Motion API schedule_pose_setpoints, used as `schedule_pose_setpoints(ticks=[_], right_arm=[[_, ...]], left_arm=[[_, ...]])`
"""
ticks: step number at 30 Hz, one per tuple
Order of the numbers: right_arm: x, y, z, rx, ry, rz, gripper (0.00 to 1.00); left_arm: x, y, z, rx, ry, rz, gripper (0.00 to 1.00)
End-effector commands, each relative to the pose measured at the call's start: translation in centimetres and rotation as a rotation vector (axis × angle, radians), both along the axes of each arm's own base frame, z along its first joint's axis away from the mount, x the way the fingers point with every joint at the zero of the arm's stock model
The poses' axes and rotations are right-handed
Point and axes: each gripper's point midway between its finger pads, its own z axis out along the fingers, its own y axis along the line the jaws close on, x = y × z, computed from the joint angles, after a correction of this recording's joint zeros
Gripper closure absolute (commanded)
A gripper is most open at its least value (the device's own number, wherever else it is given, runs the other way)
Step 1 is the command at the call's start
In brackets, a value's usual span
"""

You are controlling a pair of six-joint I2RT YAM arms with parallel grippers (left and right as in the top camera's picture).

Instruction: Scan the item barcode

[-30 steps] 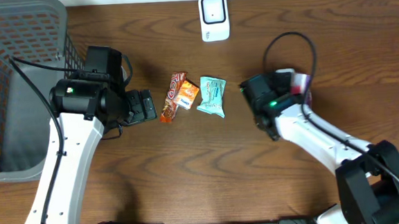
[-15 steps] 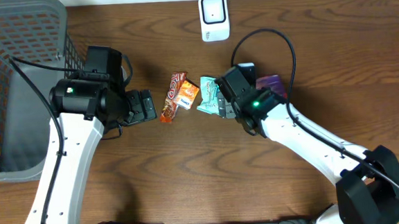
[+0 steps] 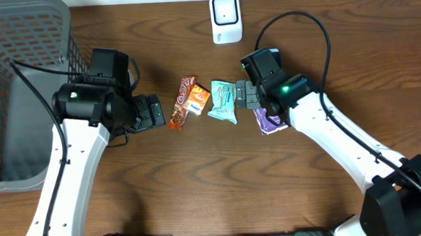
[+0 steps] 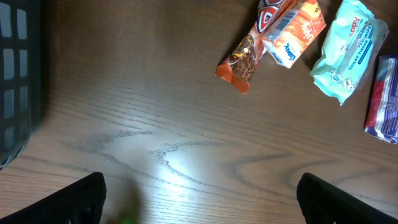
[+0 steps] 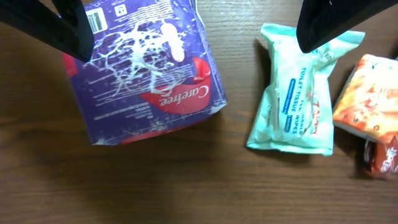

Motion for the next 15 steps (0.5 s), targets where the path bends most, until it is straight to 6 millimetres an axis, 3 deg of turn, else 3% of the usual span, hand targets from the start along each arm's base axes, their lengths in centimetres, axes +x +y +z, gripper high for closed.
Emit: schedule_pose_setpoints(ticks=[1,8,15], right_arm=[[-0.1,1.2,-0.2,0.024,0.022,0.071,0.06],[-1.1,0.8,-2.5,-0.04,0.069,0.093,0.15],[-1.7,0.2,-6.6,-0.103,0.163,0.09,0.16]], left_arm=[[0.0,0.1,-0.1,0.004,0.009,0.013,0.02],[0.0,0.1,-0.1,0.004,0.008,0.013,0.02],[0.0,0.1,-0.1,0.004,0.008,0.013,0.02]])
